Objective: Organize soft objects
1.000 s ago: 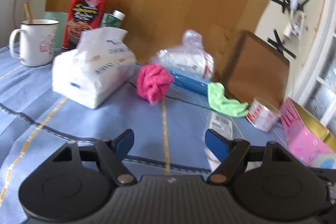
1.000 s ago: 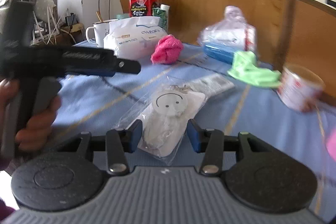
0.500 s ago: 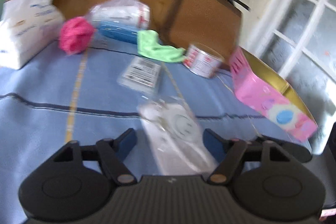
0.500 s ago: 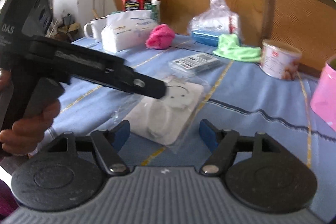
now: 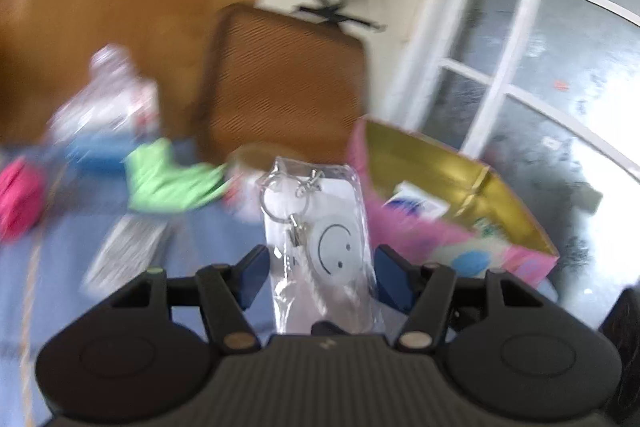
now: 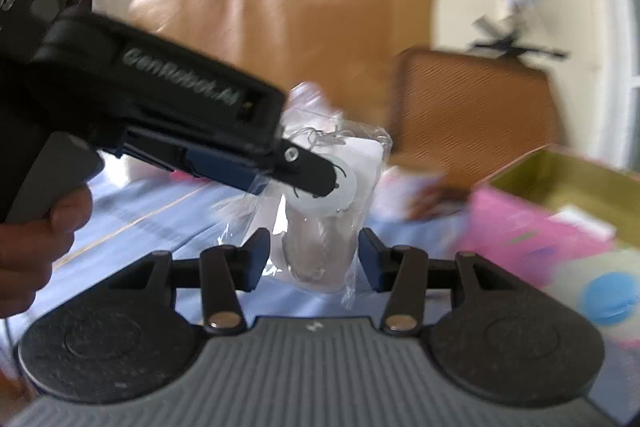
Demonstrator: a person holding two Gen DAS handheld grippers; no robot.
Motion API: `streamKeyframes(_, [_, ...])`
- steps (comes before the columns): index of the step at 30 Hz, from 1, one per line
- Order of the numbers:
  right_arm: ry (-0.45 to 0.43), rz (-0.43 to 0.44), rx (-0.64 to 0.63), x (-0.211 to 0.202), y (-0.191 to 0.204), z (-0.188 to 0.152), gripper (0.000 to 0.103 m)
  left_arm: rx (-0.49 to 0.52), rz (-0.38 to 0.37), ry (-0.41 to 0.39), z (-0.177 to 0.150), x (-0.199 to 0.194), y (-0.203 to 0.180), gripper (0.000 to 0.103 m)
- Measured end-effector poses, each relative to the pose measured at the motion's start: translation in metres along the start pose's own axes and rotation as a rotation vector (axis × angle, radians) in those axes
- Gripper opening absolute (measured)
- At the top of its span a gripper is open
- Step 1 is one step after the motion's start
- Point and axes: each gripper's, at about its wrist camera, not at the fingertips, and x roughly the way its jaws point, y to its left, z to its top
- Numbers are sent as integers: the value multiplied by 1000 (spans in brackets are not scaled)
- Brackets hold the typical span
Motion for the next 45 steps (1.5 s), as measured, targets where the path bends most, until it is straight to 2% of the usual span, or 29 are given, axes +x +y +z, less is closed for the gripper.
streamKeyframes(6, [-95, -212, 64, -24, -63, 11, 51, 141, -130, 0, 39, 62, -71, 58])
streamKeyframes(10, [-126, -347, 111, -30, -109, 11, 52, 197, -182, 20, 48, 102, -111, 58])
streamKeyframes(13, [-127, -436, 119, -29, -133, 7, 52, 214, -194, 45, 47, 130, -131, 60])
streamKeyframes(16, [-101, -527, 114, -21, -152, -1, 52, 239, -154, 55, 44, 148, -142, 60])
streamKeyframes(20, [-107, -537, 170, -27, -165, -7, 52, 255, -100, 54, 38, 149, -137, 61])
streamKeyframes(26, [-110, -516, 189, -27, -154, -7, 52, 244, 39, 63, 33, 130, -113, 61])
streamKeyframes(32, [-112, -486, 242, -35, -144, -8, 52, 266, 124, 57, 21, 104, -100, 63])
streamKeyframes(38, [-119, -451, 312, -42, -136, -6, 52, 269, 174, 59, 8, 82, -86, 63])
streamKeyframes(45, [-110, -406, 315, -38, -117, 0, 52, 232, 215, 67, -4, 61, -64, 63])
